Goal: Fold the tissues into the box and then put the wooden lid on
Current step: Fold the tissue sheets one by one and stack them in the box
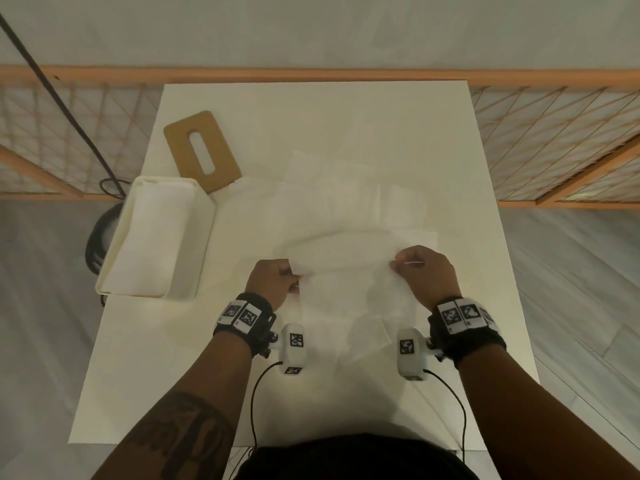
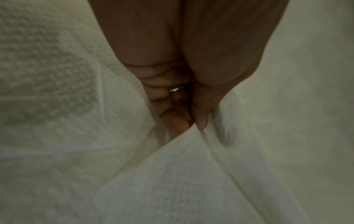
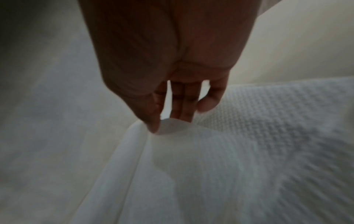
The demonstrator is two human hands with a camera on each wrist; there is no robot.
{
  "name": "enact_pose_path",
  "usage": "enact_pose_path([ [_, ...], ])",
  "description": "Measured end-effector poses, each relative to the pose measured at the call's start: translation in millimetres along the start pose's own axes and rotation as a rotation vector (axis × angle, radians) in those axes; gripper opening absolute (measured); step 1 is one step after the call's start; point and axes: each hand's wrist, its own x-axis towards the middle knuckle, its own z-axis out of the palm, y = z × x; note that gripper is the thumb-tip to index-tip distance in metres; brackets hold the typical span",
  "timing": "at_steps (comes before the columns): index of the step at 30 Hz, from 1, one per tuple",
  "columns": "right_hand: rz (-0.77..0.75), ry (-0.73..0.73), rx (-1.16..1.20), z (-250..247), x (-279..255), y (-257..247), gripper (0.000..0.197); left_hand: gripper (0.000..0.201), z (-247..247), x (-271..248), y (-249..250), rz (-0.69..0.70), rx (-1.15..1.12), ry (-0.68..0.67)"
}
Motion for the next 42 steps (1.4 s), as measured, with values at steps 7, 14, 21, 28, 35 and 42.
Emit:
enact_pose_path([
  [7,0.125,-0.28,0.252,-7.4,-7.5,14.6,0.043,0.011,-10.3,12.6,-25.2,0.015,0.201,-0.064],
  [14,0.019,-0.27,-0.014,-9.5,-8.6,10.2,0.035,0.033,-7.6,-6.1,0.9,0.084,0.19,-0.156],
  [21,0.2,-0.238,0.329,-7.4,-20.6,3.6,0.039,0.022,2.8,-3.7,18.3,-0.02,0.053,-0.065],
  [28,0.12,0.159,-0.233,-5.2,-10.3,16.1,0.037,0.024,15.2,-5.1,10.6,0.139,0.461,0.047],
  [35,0.35,0.173,-0.141,-33.0,14.0,21.3,0.065,0.023,19.9,-12.0,7.0,0.185,0.479,0.021],
  [42,0.227,0.109,-0.044,-62.6,21.7,19.9,0.032,0.029,26.7,-14.7,10.4,0.182,0.511,-0.005],
])
